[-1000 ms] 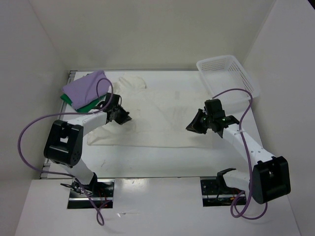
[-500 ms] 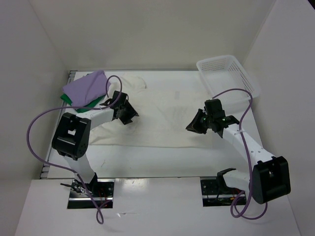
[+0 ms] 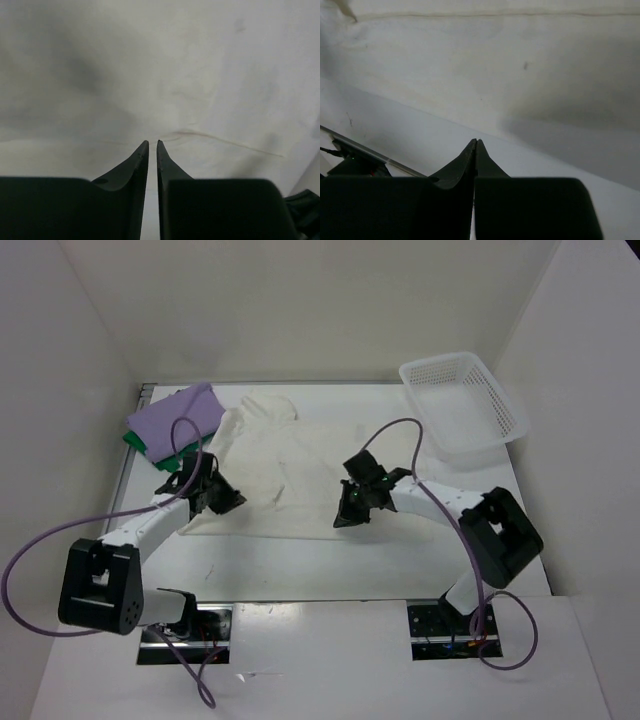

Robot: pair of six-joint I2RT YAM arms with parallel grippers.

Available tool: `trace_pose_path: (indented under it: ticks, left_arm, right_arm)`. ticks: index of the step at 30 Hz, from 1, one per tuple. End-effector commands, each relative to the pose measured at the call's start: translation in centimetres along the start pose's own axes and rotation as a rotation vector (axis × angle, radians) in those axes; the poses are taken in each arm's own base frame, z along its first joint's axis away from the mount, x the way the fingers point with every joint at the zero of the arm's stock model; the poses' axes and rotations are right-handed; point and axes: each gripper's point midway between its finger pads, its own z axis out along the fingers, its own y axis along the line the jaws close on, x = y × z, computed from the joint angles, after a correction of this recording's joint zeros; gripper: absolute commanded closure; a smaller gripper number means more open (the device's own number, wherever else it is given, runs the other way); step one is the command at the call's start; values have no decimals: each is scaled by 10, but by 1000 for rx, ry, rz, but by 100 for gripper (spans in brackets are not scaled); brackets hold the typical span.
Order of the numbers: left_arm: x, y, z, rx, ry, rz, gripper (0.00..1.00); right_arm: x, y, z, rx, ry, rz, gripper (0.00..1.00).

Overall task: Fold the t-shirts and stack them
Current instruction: Fold the flattened tshirt in 1/3 of the way

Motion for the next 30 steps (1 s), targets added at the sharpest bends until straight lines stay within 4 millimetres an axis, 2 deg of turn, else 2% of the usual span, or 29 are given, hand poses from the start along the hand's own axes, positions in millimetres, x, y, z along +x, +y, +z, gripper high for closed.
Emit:
trace_pose_path:
  ticks: [1, 2, 4, 5, 7, 8, 10, 12, 13, 14, 16, 18, 19, 20, 21, 23, 24, 25, 26, 30]
  left_arm:
    - [25, 37, 7, -89, 117, -59, 84]
    - [19, 43, 7, -95, 104, -48, 85]
    - [21, 61, 8, -151, 133, -49, 85]
    - [13, 69, 8, -167, 111, -33, 85]
    - [15, 80, 9, -194, 116, -25, 85]
    - [18, 82, 11, -194, 135, -20, 85]
    - [31, 90, 18, -215, 204, -28, 85]
    - [47, 99, 17, -236, 273, -34, 85]
    - [48, 102, 15, -253, 282, -21, 85]
    - [51, 107, 12, -275, 295, -13, 85]
    - [63, 104, 6, -265, 353, -21, 87]
    - [81, 108, 0, -306, 433, -39, 89]
    - [89, 104, -6, -321, 482, -32, 90]
    - [94, 108, -11, -343, 505, -40, 90]
    - [96, 106, -14, -351, 518, -33, 90]
    - [88, 104, -32, -395, 498, -21, 90]
    - [76, 100, -38, -398, 467, -16, 90]
    - [79, 105, -51, -452, 490, -20, 92]
    - [74, 106, -55, -471, 475, -2, 92]
    - [61, 100, -67, -482, 429, 27, 93]
  right_arm:
    - [-30, 42, 11, -59, -104, -48, 100]
    - [-30, 46, 15, -64, -103, -56, 100]
    - [-27, 48, 28, -56, -95, -59, 100]
    - [-25, 54, 31, -67, -102, -77, 100]
    - [-19, 52, 42, -45, -95, -77, 100]
    - [-14, 51, 46, -35, -88, -88, 100]
    - [-15, 43, 55, 16, -118, -84, 100]
    - [-11, 33, 61, 36, -116, -72, 100]
    - [-11, 29, 64, 49, -119, -71, 100]
    - [-5, 17, 67, 77, -109, -58, 100]
    - [9, 12, 70, 88, -87, -76, 100]
    - [22, 1, 71, 108, -67, -59, 100]
    - [35, 3, 69, 108, -47, -86, 100]
    - [41, 5, 65, 100, -45, -86, 100]
    - [51, -5, 64, 128, -32, -77, 100]
    - [66, -13, 57, 138, -14, -77, 100]
    - [72, -15, 55, 137, -9, -77, 100]
    - [75, -19, 51, 144, -6, -63, 100]
    - [79, -26, 48, 150, -2, -63, 100]
    - [82, -29, 29, 154, 0, -63, 100]
